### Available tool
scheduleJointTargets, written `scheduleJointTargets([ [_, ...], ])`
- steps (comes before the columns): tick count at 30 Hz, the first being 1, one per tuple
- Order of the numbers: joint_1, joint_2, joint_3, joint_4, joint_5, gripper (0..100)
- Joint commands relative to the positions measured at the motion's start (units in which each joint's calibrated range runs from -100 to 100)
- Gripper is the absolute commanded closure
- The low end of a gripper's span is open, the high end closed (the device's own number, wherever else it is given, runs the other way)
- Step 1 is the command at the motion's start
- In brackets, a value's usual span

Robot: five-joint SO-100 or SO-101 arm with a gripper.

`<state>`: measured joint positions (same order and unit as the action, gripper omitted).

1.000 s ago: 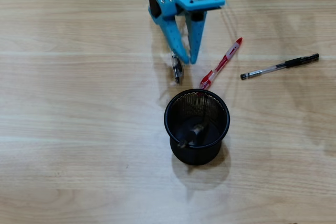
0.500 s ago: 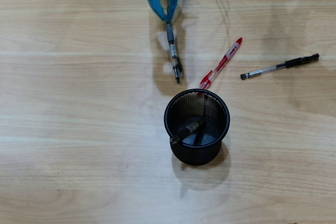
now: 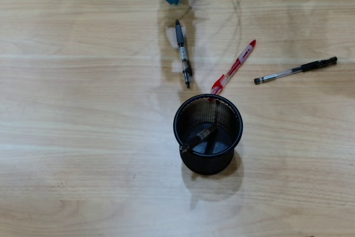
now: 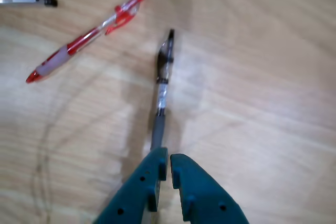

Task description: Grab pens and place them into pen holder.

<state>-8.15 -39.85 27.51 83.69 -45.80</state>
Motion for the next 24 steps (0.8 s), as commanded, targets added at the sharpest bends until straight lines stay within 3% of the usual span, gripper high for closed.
scheduleJointTargets([
  [1,-2.7,2.9,-0.3,2.2,-1.8,98],
  [9,-7.1,11.5,-4.8,2.3,-4.8,97],
  [15,-8.7,15.4,-7.4,2.3,-4.9,82],
  [24,-8.9,20.4,-7.5,1.5,-5.4,82],
])
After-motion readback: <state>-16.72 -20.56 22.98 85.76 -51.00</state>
